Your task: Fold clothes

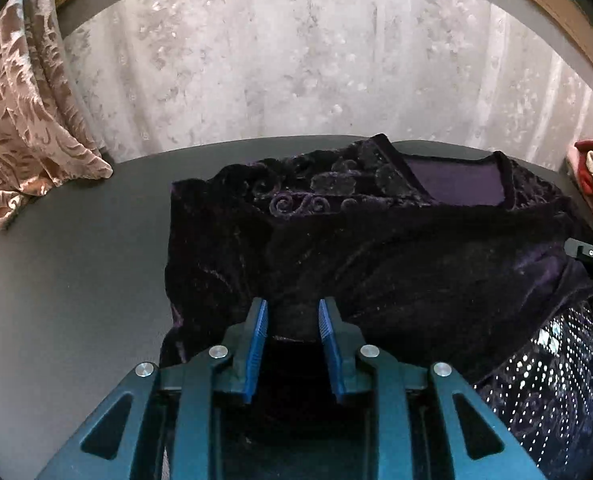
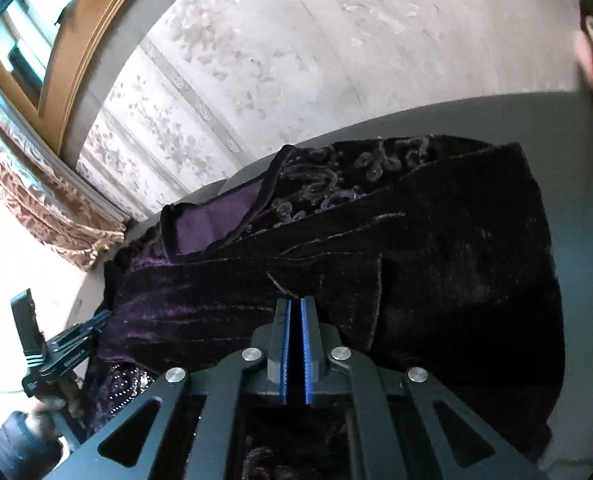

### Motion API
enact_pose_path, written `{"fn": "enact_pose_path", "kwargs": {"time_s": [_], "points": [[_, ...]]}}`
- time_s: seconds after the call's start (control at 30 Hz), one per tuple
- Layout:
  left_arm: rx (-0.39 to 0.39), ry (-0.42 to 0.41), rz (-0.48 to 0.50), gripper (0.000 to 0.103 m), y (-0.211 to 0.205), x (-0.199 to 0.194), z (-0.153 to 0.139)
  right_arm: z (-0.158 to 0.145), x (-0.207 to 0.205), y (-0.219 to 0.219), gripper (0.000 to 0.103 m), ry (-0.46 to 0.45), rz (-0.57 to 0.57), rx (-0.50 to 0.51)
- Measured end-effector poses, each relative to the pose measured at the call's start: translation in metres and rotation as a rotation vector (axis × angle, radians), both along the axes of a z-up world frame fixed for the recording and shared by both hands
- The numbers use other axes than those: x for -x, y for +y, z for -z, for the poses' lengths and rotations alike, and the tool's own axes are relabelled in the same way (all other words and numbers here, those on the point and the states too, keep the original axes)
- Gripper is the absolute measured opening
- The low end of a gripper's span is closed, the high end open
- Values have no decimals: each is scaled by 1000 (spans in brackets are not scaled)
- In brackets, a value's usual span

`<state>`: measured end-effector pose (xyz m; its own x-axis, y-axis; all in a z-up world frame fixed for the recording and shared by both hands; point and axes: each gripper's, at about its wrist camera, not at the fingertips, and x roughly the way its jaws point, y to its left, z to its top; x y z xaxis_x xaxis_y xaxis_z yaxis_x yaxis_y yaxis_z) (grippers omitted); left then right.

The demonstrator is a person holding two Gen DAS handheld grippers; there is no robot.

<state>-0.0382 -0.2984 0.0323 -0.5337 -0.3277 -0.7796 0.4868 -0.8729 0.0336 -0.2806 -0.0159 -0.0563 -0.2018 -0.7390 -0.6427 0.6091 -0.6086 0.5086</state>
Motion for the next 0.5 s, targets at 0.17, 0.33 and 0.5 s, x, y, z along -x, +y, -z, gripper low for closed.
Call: {"fn": "enact_pose_path", "kwargs": {"time_s": [0.17,0.33,0.5], "points": [[-131,157,30,27,37,-11,-42,-16,-5,8,11,-1,15,-15],[-221,150,157,27,62,35,-50,-37,-36,4,11,80,-95,-18],[-166,-17,275,28,90,85,-28,-15,-49,-11,15,116,-169,-155]]}}
